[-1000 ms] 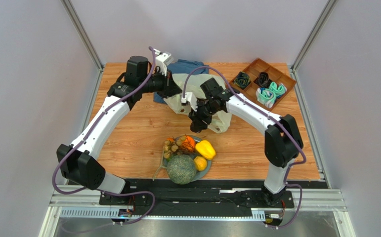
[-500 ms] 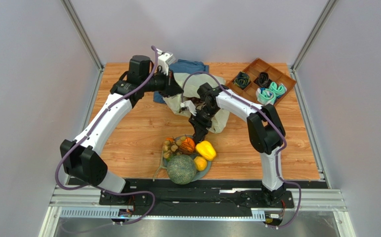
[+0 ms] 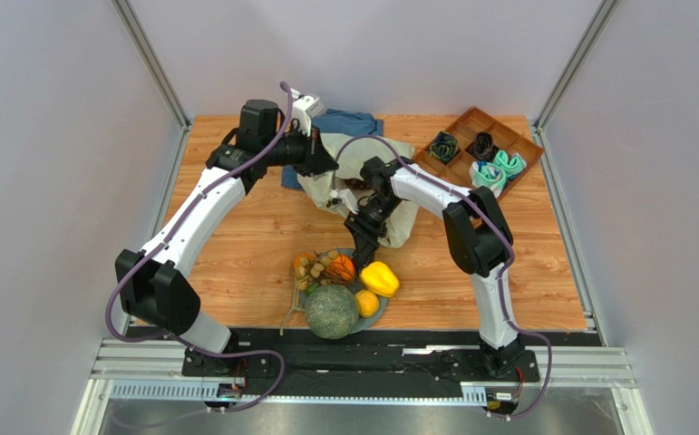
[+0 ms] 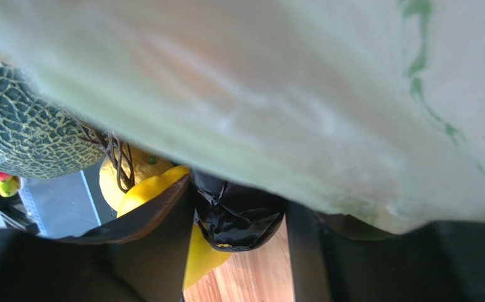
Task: Take the fake fruits out of the plastic bag
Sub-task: Place the fake fruit on the plate.
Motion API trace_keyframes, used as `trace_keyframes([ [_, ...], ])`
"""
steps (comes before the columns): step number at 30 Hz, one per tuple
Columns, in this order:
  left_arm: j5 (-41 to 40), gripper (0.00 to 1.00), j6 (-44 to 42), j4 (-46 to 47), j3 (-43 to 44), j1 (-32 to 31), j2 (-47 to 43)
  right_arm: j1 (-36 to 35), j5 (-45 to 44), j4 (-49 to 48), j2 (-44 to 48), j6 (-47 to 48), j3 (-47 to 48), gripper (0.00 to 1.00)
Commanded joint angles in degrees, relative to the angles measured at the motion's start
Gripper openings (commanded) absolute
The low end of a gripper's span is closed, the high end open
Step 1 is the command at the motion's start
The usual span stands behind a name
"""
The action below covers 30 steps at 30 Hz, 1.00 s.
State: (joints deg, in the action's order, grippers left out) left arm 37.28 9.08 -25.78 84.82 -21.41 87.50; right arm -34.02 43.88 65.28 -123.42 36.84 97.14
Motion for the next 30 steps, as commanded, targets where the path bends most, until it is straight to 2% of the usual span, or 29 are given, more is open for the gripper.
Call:
trace_keyframes([
  [1,1.13,0.0,0.41,2.05,2.37,-0.12,-0.05,0.97,1.65,-0.32,-0.77,-2.47,1.99,0.58],
  [10,1.57,0.0,0.67,2.49,2.99,-0.21,0.56,2.99,3.67,0.29,0.01,-3.88,3.84,0.74],
  [13,1.83,0.0,0.94,2.84,3.16,-0.12,0.91,3.17,4.29,0.46,0.28,-3.97,3.75,0.76],
  [14,1.92,0.0,1.11,2.84,3.16,-0.21,1.09,3.17,4.46,1.16,-0.15,-3.79,4.02,0.99],
  [17,2.1,0.0,1.11,2.93,3.34,-0.21,1.09,3.17,5.6,2.39,-0.69,-3.88,4.37,1.0],
  [18,2.1,0.0,1.2,2.84,3.34,-0.13,1.09,3.26,5.87,2.4,-0.51,-4.05,4.28,1.0],
  [24,2.1,0.0,1.2,3.02,3.16,-0.21,0.83,3.35,6.92,1.61,0.28,-4.76,3.67,0.83],
  [25,2.1,0.0,1.2,3.1,3.16,-0.13,0.83,3.35,6.49,1.35,0.45,-4.5,3.58,0.75],
  [30,2.19,0.0,1.38,3.19,2.9,-0.21,0.65,3.35,5.43,0.3,0.11,-4.93,2.88,0.59],
])
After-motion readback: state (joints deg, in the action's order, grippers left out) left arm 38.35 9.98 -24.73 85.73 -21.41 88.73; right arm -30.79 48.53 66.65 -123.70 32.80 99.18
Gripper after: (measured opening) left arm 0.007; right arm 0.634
